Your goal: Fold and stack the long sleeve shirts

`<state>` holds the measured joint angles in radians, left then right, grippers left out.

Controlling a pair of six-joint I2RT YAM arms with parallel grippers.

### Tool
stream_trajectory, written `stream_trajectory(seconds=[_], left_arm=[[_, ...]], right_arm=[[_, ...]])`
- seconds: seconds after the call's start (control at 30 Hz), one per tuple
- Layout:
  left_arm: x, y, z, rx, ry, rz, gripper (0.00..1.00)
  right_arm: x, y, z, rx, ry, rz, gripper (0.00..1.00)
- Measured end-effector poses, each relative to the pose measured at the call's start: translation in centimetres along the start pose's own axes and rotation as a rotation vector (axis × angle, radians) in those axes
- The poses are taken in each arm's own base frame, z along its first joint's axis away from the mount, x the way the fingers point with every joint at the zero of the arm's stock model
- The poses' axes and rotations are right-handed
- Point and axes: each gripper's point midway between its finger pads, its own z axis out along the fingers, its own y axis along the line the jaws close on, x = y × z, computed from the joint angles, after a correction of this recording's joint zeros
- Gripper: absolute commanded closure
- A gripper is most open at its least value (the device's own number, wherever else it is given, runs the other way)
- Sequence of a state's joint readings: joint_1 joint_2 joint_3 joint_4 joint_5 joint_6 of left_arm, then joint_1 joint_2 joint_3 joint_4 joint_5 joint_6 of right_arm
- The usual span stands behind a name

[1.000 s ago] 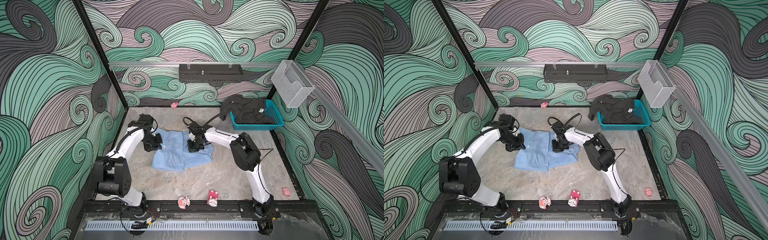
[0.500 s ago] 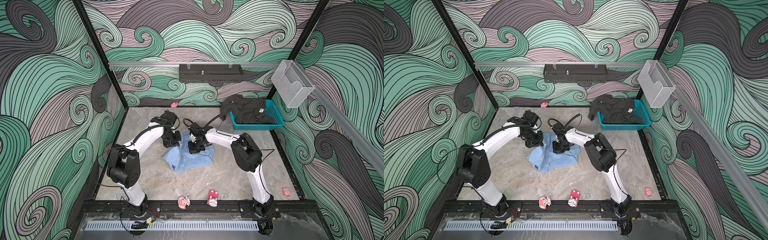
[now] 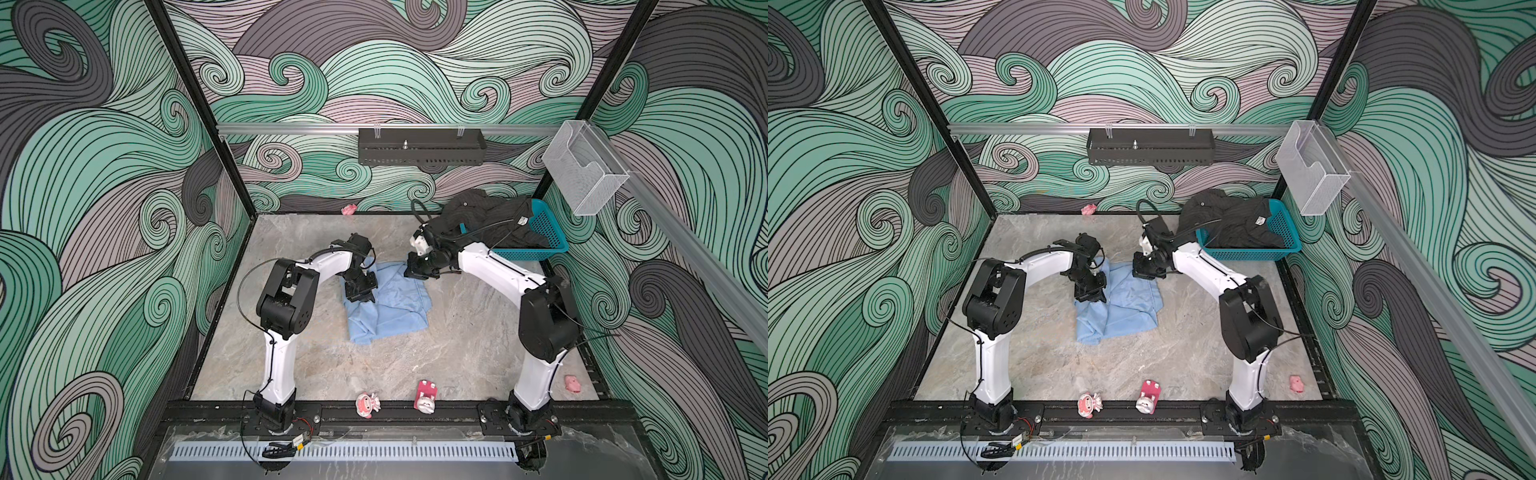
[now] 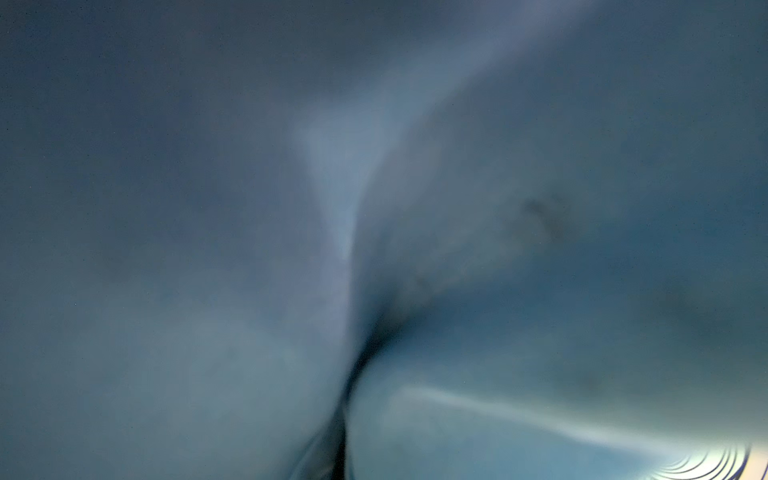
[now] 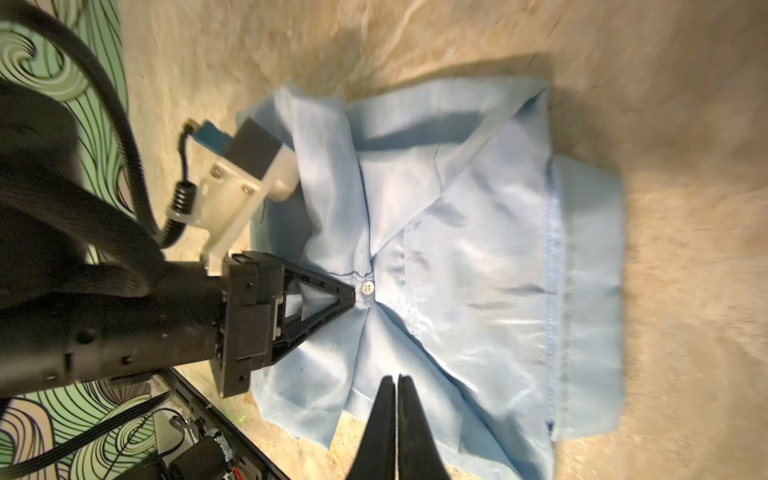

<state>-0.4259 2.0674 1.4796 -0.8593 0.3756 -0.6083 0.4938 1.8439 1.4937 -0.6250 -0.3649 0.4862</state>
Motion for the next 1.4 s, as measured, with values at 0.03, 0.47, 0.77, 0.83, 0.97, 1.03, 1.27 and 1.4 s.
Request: stream_trajectory(seconds=[0.03,0.47,0.77,0.83,0.97,1.03,1.27,1.4], left_arm=[[0.2,0.3,0.0,-0.012,0.009,0.011,1.0],[4.8,7.5,-2.0,-0.203,0.114,0.023,1.0],[4.6,6.5,-6.0,-0.254,0.007,0.077,1.0],[4.5,5.7,-7.6,-0.257,-0.046,0.099,0.99],[4.8,3.5,-10.4,-0.261,-0.139,0.156,0.99],[5.1,2.3,-10.8,-0.266,-0.157,0.186,0.99],[6.7,-1.6,-8.6,-0.3,-0.141,0.276,1.0],[7.0,-3.4,-7.1,-0.307,-0.132,0.297,1.0]], right_arm=[[-0.3,-0.7,-0.4,0.005,-0.011,0.009,0.92],[8.1,-6.9,4.8,0.088,0.217,0.089,0.92],[12.1,-2.5,8.1,0.023,0.304,0.026,0.92],[12.4,-2.1,8.3,0.015,0.31,0.026,0.92],[12.5,-2.1,8.8,0.014,0.314,0.03,0.92],[12.7,-2.1,9.1,0.008,0.322,0.033,0.92],[12.6,-1.8,9.3,-0.011,0.323,0.039,0.92],[12.6,-1.7,9.4,-0.022,0.323,0.038,0.92]])
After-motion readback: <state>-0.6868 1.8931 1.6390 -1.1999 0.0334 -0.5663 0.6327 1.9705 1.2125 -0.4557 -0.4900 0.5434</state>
